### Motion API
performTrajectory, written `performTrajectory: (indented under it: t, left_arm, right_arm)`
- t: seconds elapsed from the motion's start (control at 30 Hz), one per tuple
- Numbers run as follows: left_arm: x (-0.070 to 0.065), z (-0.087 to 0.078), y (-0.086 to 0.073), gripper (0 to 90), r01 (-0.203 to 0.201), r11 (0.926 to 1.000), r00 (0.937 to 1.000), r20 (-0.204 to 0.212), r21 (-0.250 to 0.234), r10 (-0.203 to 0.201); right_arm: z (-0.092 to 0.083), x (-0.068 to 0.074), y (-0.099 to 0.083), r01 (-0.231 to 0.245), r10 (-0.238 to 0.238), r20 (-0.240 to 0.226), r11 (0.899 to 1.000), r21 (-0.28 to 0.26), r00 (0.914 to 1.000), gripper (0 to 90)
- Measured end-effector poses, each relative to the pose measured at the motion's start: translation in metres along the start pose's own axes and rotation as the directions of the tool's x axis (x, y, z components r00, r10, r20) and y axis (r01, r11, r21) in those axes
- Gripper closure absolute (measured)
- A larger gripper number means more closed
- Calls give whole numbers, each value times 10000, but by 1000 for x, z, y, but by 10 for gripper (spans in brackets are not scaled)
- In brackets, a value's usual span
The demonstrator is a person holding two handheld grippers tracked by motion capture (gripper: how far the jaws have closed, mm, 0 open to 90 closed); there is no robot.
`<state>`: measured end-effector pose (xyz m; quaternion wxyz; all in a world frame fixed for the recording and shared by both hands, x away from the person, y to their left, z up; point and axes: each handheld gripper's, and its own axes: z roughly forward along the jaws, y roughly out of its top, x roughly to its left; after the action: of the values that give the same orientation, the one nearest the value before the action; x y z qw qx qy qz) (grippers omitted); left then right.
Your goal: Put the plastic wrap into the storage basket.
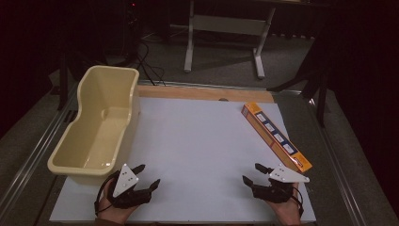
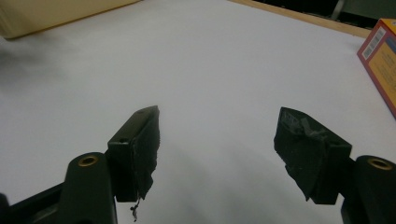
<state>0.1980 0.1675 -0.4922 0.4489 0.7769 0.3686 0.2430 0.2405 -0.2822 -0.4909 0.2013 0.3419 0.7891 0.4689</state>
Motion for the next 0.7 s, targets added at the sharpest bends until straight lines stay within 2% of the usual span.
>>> performTrajectory:
  t: [0.13,0.3,0.43,0.7]
  left_arm:
    - [1,0,0,295,-26,10000,10000,-25,-60,26]
    - [5,0,0,295,129,9998,9998,-143,-173,-132]
    - [6,0,1,296,10,9998,9998,-198,-188,-14]
    - [8,-1,2,301,77,9994,9995,-308,-330,-88]
  right_arm:
    - [0,0,0,36,-36,-23,10000,37,10000,311]
    - [3,0,0,17,-16,-78,9999,142,10000,320]
    - [4,0,0,50,-48,-92,9997,220,9999,337]
    - [5,0,1,174,-171,-108,9994,287,9998,341]
